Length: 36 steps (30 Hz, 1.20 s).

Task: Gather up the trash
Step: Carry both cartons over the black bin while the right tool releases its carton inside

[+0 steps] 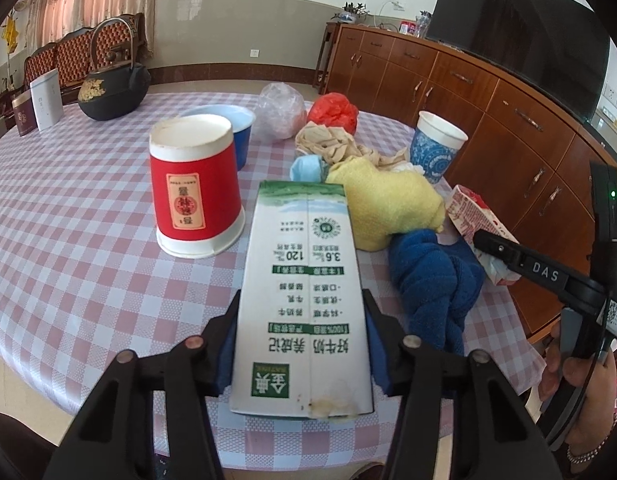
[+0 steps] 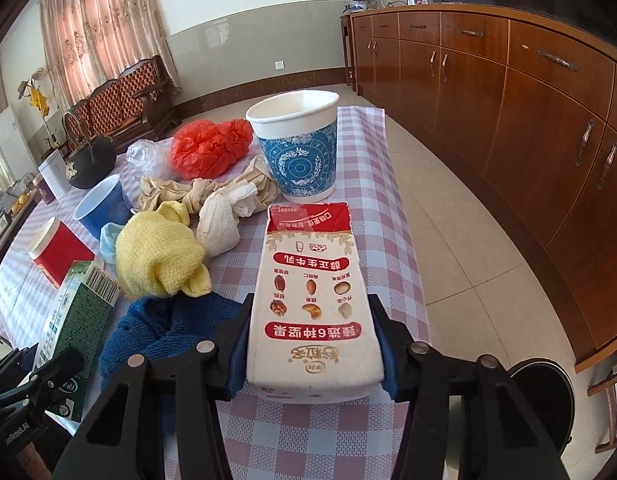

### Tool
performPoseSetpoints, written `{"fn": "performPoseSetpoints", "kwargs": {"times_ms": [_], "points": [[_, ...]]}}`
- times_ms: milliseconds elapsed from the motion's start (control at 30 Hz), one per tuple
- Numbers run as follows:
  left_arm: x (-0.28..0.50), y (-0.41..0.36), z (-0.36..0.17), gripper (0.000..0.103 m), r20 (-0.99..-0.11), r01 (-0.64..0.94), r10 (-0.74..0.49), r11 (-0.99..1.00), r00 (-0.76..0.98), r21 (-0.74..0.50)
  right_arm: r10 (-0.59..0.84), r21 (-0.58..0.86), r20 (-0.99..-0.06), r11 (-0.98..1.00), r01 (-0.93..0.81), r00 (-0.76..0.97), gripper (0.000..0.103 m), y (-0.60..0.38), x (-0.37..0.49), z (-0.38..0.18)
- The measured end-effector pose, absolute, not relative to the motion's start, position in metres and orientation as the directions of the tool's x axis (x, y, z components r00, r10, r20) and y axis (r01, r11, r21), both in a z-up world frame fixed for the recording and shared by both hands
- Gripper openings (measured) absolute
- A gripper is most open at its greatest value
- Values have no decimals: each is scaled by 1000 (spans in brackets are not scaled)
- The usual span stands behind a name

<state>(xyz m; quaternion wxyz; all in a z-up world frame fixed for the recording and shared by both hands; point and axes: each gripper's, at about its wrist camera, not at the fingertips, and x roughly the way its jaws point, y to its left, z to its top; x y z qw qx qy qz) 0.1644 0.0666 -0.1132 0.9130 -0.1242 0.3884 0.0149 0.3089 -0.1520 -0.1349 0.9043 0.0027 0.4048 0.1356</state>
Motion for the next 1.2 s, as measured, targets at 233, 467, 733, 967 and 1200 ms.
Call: {"fn": "performPoseSetpoints", "kwargs": {"times_ms": [233,467,733,967,1200], "points": [[156,60,-96,54,-687,-84,-93,972,721,-219,326,234,-702,945,-227,634,52,-171,291,-124],[155,35,-78,54,-664,-15,-155,970,732,-243,342,294,-667,937,-188,662,52,-198,272,-110],[167,-52,-67,54,-652,207,-346,937,675,-283,208,283,-670,959,-13,713,52,-287,242,-108],[182,-156,-85,54,-675,377,-524,850,520,-369,56,290,-724,929,230,687,52,-401,204,-137],[201,-241,-127,54,-726,429,-554,818,408,-383,5,294,-807,871,394,591,52,-484,191,-190]]}}
